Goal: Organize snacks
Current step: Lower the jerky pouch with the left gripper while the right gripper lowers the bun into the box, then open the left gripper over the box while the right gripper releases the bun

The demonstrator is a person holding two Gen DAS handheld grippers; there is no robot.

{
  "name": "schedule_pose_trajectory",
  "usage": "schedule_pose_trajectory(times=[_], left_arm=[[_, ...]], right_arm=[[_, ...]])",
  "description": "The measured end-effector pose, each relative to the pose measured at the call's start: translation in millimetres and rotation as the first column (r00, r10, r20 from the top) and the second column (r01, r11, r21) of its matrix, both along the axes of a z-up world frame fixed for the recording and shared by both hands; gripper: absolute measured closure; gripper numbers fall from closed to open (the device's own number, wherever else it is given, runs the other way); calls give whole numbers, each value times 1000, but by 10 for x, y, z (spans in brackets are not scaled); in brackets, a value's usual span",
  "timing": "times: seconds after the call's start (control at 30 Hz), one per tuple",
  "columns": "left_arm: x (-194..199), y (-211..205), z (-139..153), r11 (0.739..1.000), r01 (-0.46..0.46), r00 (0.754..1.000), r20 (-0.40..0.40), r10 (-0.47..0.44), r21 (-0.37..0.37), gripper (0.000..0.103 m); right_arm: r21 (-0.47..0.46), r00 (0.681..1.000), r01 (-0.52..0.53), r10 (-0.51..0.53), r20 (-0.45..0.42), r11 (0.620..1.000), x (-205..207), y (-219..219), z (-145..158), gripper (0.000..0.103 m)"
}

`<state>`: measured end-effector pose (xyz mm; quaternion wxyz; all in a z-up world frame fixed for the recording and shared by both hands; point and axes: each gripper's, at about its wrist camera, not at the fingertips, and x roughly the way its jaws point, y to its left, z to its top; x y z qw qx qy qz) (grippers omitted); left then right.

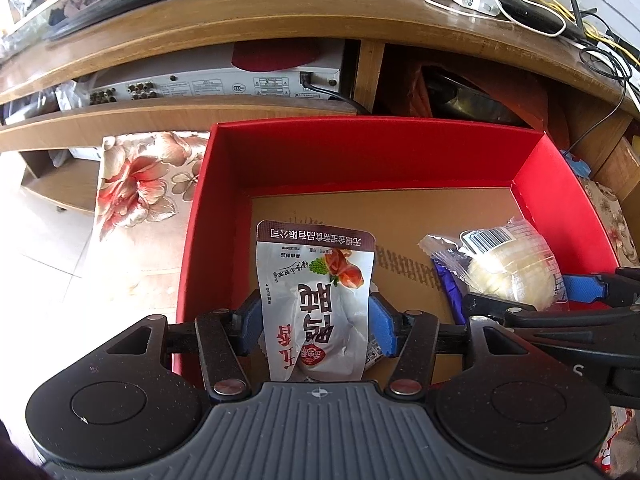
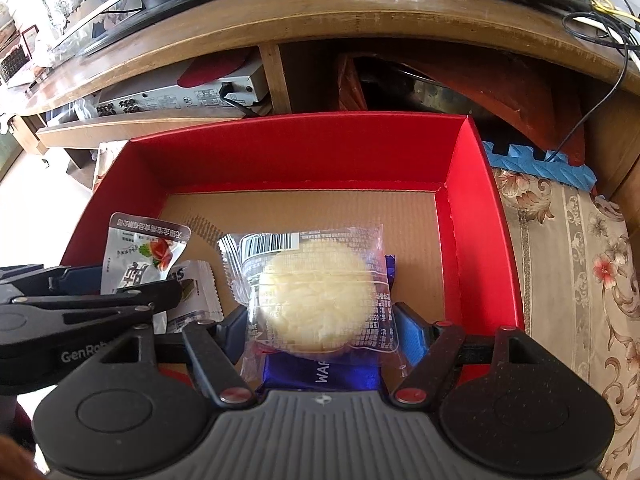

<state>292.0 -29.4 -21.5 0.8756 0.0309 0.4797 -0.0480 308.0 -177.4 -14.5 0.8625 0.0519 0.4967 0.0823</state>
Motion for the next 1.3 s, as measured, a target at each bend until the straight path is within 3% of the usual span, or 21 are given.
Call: schedule_pose_trajectory(times=[0.27,1.13,1.3], left_arm=[[-43,64,70,1000,-18,1000,11,18,-25,32],[-443,235,429,994,-16,996,82,25,-107,25],[-554,260,478,991,4,996,92,8,-133,18]], right_arm=[[-7,1000,-7,7,27,1000,-61,-5,98,29],[29,994,-6,3,107,1000,-440,-11,497,28],[36,994,-1,-3,105,999,-507,-39,519,28]])
